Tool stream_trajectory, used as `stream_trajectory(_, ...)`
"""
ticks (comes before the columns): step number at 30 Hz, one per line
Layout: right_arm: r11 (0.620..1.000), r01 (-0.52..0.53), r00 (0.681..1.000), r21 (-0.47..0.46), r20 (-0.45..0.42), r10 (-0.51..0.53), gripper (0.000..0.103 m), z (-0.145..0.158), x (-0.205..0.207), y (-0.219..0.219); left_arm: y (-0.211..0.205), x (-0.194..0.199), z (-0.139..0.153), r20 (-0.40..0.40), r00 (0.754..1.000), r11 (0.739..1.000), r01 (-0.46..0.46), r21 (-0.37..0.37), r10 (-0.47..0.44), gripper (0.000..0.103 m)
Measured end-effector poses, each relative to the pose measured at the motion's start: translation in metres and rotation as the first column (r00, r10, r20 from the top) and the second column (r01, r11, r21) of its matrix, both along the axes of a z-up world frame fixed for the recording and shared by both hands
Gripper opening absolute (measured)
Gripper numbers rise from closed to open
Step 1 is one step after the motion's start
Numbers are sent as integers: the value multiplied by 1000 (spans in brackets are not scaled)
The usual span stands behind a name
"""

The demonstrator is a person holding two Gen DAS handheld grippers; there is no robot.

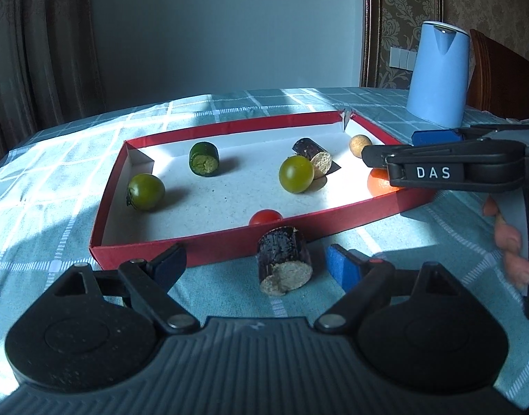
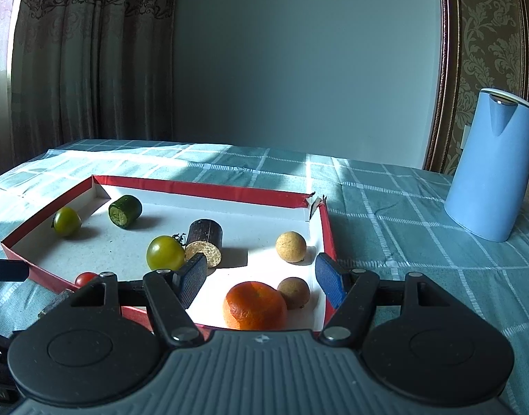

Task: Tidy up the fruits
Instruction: 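Move the left tool to the bark-covered wood slice and grasp it, then grasp the other red cherry tomato with the right tool while the left holds the wood slice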

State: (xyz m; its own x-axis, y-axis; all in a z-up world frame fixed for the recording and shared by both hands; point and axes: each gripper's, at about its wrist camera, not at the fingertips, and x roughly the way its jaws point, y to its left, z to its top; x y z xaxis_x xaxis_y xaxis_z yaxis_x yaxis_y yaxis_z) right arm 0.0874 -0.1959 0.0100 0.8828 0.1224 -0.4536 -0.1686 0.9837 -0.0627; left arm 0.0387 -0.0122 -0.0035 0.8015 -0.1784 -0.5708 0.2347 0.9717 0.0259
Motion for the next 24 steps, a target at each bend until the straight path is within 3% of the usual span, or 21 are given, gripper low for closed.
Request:
stream_trajectory(8,1000,-8,1000,1,-8,8,69,0,-1,1,5,15,-10,-70,996,998,-62,-28,60,87)
stream_trajectory(14,1000,-4,1000,3,-18,4,69,-2,-2,1,0,12,-11,-48,997,998,-60,5,60,83)
stream_trajectory(18,999,-7,1000,34,-23,8,69,0,-7,-4,0,8,-10,-33,999,999,-32,5,33,56)
stream_trajectory(20,998,-15,999,54,-28,16,69,1,-13,-8,-1,6,-9,-27,1000,1000,-10,5,10,38)
stream_trajectory(24,996,-43,999,80,-30,46,69,4,-33,-16,-3,4,-9,-18,1000,1000,5,8,-5,33)
